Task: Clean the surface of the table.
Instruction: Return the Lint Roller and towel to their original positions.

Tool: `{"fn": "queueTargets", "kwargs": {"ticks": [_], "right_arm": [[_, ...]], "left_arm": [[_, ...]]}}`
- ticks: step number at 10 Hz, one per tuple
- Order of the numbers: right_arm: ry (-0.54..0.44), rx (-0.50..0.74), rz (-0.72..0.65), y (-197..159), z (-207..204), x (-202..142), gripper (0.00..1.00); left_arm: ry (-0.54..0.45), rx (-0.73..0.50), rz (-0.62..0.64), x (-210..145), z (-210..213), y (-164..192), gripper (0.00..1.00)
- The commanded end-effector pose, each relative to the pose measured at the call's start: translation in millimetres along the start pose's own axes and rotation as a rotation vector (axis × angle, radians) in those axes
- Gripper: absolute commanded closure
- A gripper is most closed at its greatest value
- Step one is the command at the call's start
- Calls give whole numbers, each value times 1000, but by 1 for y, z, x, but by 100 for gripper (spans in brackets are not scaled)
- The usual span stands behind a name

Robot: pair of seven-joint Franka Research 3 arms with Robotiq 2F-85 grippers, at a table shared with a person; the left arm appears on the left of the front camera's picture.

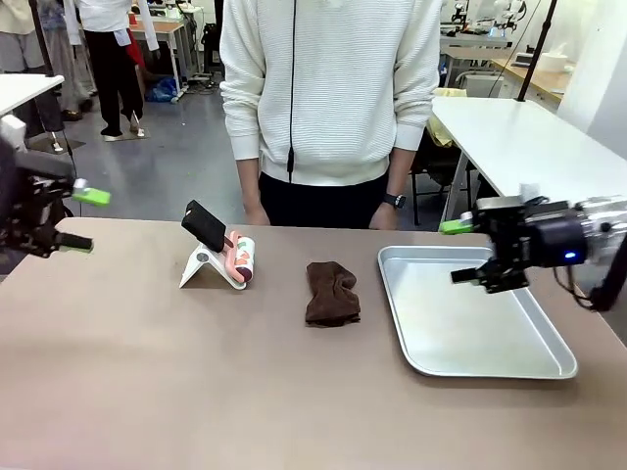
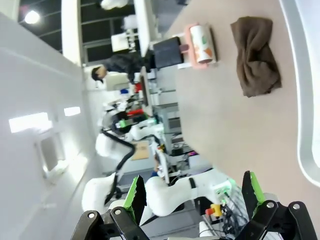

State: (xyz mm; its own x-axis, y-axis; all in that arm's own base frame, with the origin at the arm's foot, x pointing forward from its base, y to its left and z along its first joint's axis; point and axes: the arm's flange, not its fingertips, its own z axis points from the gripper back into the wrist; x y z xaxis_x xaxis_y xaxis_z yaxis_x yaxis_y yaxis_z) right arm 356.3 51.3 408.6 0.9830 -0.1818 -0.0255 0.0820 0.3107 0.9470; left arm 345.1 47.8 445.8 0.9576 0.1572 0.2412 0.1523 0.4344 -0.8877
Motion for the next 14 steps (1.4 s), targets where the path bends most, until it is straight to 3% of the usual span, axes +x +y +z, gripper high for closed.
{"fn": "queueTargets", "kwargs": {"ticks": [1, 3, 4, 7, 8, 9, 14], "right_arm": [[23, 96, 26, -35, 50, -26, 0], [31, 199, -7, -71, 94, -15, 0], [-11, 221, -29, -89, 109, -7, 0], [-101, 300, 0, -117, 118, 5, 0], [-152, 258, -10, -119, 110, 7, 0], [-79, 276, -39, -117, 122, -7, 0], [-79, 276, -39, -117, 122, -7, 0]], "left_arm": [[70, -137, -42, 2, 18, 39, 0], [98, -249, -59, 16, 43, 76, 0], [94, -288, -59, 23, 47, 91, 0], [121, -326, -52, 34, 46, 126, 0], [130, -289, -26, 38, 44, 128, 0], [115, -319, -39, 24, 46, 121, 0], [115, -319, -39, 24, 46, 121, 0]]}}
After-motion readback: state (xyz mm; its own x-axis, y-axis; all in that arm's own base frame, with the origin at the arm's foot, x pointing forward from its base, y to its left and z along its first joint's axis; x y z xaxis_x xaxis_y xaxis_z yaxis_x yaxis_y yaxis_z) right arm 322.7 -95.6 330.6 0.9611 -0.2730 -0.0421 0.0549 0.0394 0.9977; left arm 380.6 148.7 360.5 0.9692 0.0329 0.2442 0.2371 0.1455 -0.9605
